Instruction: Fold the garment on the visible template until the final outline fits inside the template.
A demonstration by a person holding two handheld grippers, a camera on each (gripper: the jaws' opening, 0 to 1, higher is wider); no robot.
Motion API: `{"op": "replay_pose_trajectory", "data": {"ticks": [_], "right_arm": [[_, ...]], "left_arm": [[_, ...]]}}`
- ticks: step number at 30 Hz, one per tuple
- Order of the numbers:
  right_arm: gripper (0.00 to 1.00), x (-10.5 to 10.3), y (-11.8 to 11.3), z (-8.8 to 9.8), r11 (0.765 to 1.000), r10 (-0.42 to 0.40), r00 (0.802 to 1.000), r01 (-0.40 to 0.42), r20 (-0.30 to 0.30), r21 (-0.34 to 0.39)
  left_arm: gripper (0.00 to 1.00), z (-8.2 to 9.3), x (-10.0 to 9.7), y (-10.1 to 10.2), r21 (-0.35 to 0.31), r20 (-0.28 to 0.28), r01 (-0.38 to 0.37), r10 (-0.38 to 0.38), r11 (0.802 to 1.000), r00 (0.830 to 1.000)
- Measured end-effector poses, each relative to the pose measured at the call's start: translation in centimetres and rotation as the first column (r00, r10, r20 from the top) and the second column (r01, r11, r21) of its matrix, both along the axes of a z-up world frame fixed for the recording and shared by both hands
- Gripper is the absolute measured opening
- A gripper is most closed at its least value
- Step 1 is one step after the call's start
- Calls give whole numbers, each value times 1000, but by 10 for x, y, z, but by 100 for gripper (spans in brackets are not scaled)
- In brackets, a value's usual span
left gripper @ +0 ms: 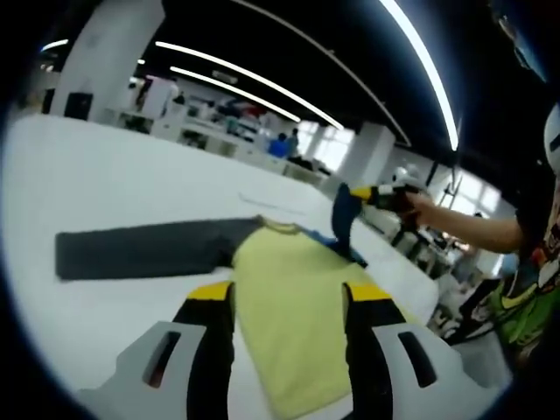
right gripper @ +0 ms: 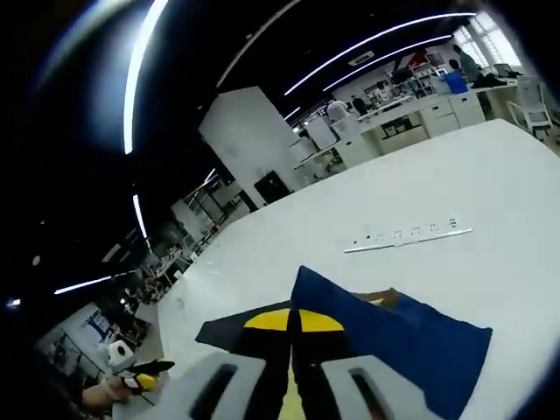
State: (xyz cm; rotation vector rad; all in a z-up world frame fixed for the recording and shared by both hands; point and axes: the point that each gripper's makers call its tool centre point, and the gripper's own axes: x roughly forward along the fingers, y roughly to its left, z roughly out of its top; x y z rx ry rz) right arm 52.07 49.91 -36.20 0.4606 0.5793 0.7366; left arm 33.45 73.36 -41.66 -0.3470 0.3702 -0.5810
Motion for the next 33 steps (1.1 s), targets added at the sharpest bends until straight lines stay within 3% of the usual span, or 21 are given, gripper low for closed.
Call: {"op": "replay_pose_trajectory", "data": {"ticks": [6,12,21,26,33], "right_arm": [[0,7,43,4,997,79,997,-79,9,7],[0,13,68,-10,993,118,993,-118,-16,5],[0,20,103,-67,989,128,989,-133,-71,-65],[0,25,116,-100,990,111,985,-121,-132,-73],[0,24,123,-130,987,111,978,-130,-176,-99]], "left_arm": [[45,0,1,1,-8,-2,-8,8,1000,1000],[45,-2,1,0,-10,-10,-11,11,1000,1000],[45,-8,0,-3,-14,-37,-5,4,1000,999],[45,-13,0,-5,-16,-54,2,-3,1000,999],[45,-16,2,-2,-18,-64,-12,11,1000,998]]}}
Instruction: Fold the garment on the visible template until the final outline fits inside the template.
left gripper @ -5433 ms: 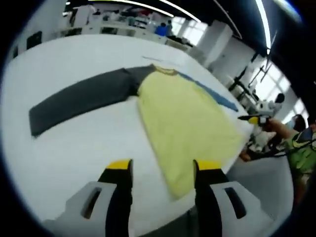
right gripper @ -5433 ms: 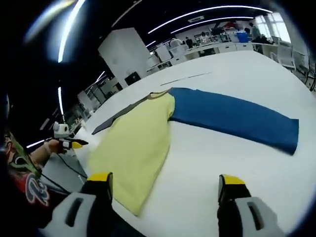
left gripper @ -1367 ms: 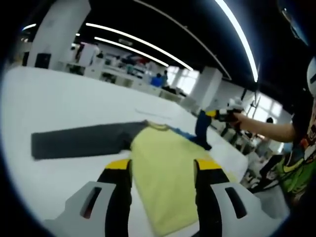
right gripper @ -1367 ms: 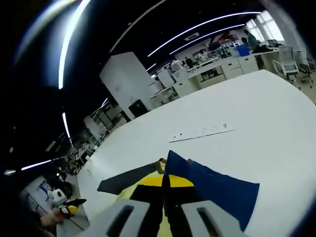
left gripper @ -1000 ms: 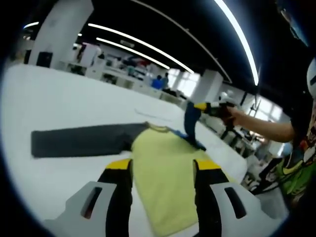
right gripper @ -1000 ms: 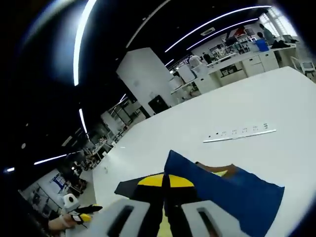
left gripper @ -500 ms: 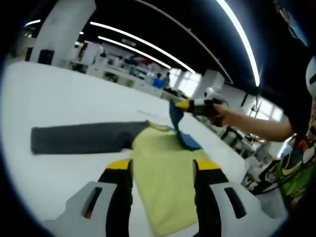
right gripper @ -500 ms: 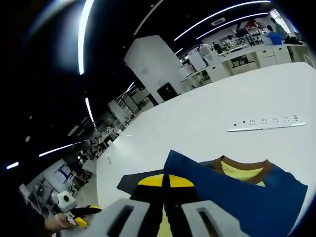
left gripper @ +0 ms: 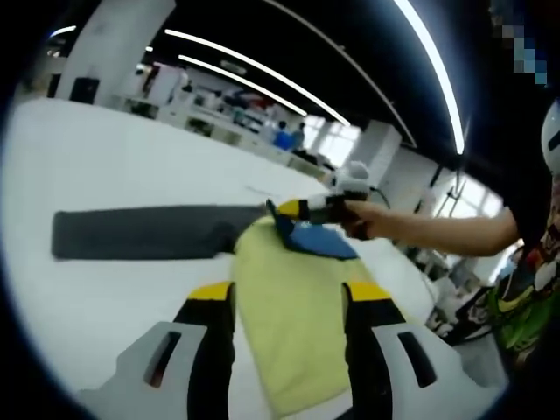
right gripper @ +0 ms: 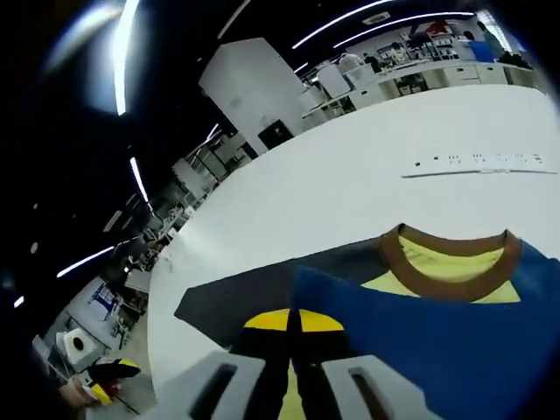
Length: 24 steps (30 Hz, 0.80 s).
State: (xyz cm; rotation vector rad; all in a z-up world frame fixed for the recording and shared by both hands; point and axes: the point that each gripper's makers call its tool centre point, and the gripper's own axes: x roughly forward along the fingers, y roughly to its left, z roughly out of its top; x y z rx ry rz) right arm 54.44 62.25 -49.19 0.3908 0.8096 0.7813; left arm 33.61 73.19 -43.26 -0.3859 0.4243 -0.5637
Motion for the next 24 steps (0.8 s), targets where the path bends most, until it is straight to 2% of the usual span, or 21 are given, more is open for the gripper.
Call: {"op": "replay_pose_trajectory", "data": {"ticks": [9,17,19,20,21,24], "right_arm": [[0,0,15,-18,1000,10,999,-11,-30,-19],[0,2,16,-28,999,14,999,-16,-35,-35],[0,2,17,-31,998,41,999,-41,-11,-53],[0,3,19,-29,995,75,996,-72,46,-67],[0,3,20,-30,994,87,994,-82,62,-79],[11,5,20,-30,989,117,989,-109,86,-96]], "left_arm": [[45,-2,3,6,-6,-3,-18,18,1000,1000],[45,-2,4,8,-10,1,-29,29,1000,1000],[45,-2,4,8,-12,1,-31,31,999,1000],[45,-2,4,8,-11,1,-31,31,999,1000],[45,-2,4,8,-10,1,-32,32,999,999],[45,-2,3,8,-9,1,-33,33,999,999]]}}
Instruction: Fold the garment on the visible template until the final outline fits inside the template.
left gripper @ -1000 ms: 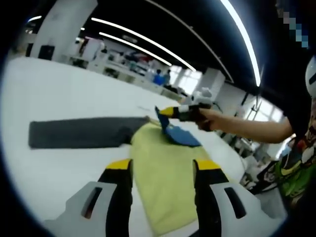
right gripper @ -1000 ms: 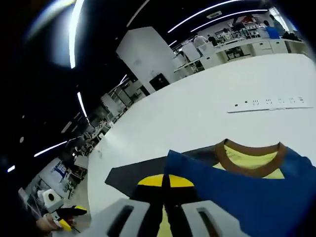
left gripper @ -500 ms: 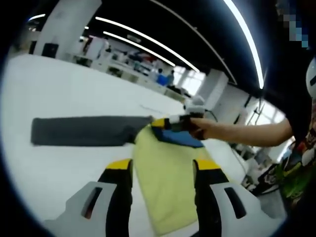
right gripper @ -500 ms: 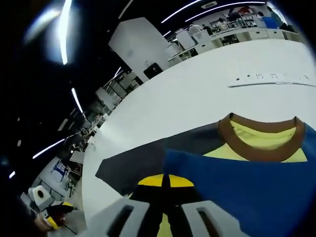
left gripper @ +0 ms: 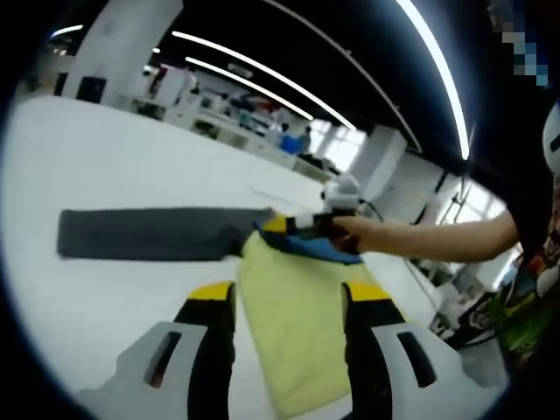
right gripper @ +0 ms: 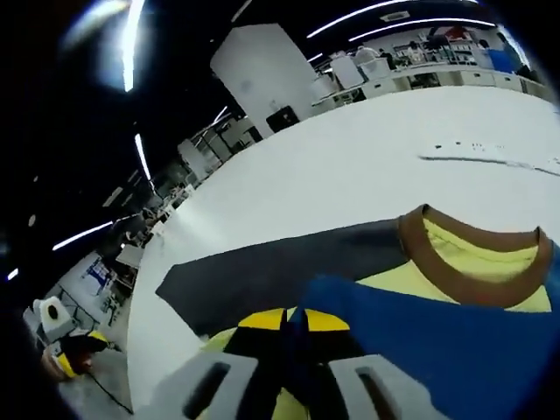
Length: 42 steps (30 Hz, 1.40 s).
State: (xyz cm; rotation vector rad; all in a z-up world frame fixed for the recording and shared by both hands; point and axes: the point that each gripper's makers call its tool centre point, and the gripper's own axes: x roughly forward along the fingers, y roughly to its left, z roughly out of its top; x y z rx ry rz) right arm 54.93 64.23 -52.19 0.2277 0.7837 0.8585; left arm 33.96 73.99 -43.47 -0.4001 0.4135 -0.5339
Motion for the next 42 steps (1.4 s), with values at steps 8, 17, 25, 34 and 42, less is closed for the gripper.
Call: {"op": "replay_pose_trajectory", "data": {"ticks": [8,17,25,34,42], "right_arm": [[41,-3,-1,7,999,23,996,-26,92,26],[96,-7,-7,18,998,51,980,-54,191,14],[100,-12,-21,23,998,58,972,-57,228,-11],[100,-24,-48,31,999,52,970,-48,239,-20],[100,-43,-97,44,1000,-26,969,23,245,17]], "left_arm": [[45,0,-2,-1,3,-2,5,-5,1000,1000],[45,0,-2,-2,7,-4,11,-11,1000,1000],[44,-1,-3,-3,11,-7,17,-17,1000,1000],[44,7,11,-2,35,13,25,-25,999,1000],[44,12,20,2,51,28,38,-40,998,999]]}}
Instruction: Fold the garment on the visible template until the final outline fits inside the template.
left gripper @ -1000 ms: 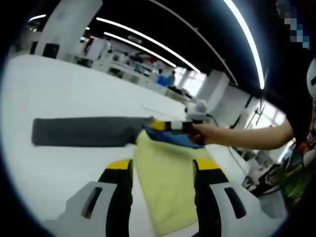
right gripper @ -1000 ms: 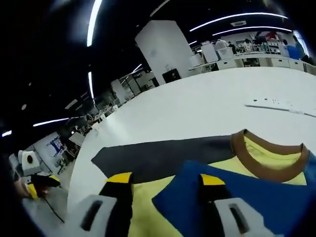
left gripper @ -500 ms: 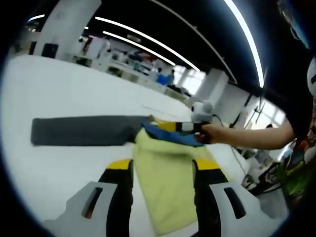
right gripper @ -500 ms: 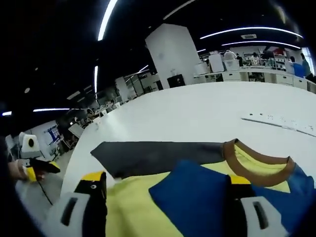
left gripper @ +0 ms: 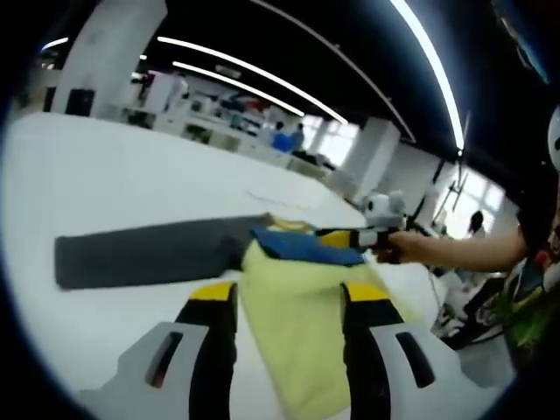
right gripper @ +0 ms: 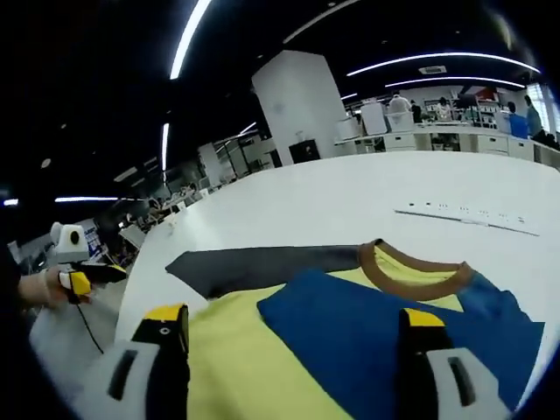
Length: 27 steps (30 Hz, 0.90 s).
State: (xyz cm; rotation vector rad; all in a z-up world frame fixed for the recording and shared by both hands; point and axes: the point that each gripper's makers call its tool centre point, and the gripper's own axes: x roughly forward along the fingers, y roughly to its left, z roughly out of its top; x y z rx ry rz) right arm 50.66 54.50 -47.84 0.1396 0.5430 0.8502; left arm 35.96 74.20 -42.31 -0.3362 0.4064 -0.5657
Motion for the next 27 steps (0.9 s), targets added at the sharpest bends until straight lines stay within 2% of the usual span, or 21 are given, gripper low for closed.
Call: {"op": "replay_pose_trajectory", "data": {"ticks": [11,17,27], "right_arm": [[100,-28,-59,8,998,-55,998,55,21,-37],[100,-42,-78,12,995,-95,995,95,14,-8],[100,-61,-108,14,988,-152,988,152,19,-9]], "left_arm": [[43,2,11,9,21,10,-1,0,1000,1000],[43,4,16,10,22,15,-11,11,1000,1000],[44,1,23,12,31,7,-15,15,999,1000]]}}
